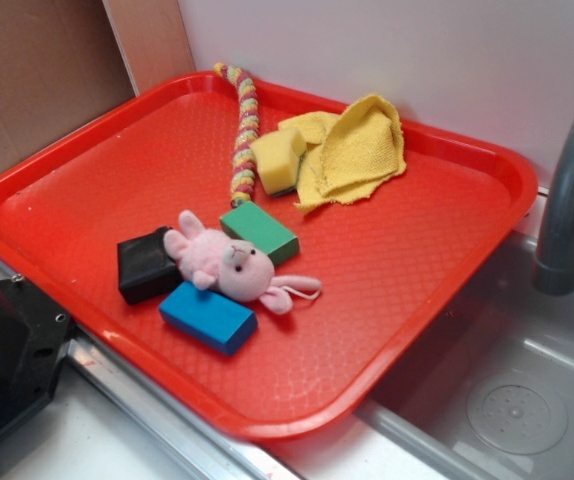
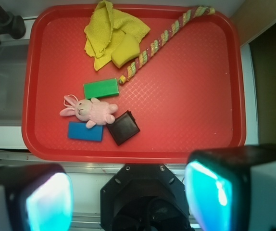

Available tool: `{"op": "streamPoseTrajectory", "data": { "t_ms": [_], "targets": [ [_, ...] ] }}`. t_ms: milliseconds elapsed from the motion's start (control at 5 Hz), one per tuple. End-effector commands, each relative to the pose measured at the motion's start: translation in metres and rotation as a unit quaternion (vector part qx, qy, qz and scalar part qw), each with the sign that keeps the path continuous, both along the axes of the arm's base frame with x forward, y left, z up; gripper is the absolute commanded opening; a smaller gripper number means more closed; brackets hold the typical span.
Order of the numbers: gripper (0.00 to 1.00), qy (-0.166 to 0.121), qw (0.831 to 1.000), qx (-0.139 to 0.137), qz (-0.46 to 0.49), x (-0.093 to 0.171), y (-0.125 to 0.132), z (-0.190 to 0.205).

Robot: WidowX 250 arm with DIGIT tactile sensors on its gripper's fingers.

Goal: Grab the yellow cloth.

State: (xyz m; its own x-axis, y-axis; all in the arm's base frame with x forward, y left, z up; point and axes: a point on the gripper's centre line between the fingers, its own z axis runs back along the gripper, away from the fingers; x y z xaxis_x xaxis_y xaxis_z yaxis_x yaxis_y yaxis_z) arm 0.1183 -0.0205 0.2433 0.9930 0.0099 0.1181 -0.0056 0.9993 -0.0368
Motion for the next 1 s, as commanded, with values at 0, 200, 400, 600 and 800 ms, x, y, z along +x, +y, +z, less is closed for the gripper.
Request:
{"op": "streamPoseTrajectory", "data": {
  "t_ms": [0,200,400,600,800],
  "targets": [
    [1.0,0.0,1.0,0.0,0.0,0.0,0.0,0.0],
    [1.0,0.006,0.995,0.083,0.048,0.036,0.025,-0.05],
    [1.0,-0.026,0.999,0.044,0.013,0.09,0.019,-0.099],
    [1.0,-0.029,0.999,0.019,-0.017,0.14,-0.001,-0.13],
    [1.0,-0.038,0.998,0.021,-0.053,0.189,-0.024,-0.149]
  ]
}}
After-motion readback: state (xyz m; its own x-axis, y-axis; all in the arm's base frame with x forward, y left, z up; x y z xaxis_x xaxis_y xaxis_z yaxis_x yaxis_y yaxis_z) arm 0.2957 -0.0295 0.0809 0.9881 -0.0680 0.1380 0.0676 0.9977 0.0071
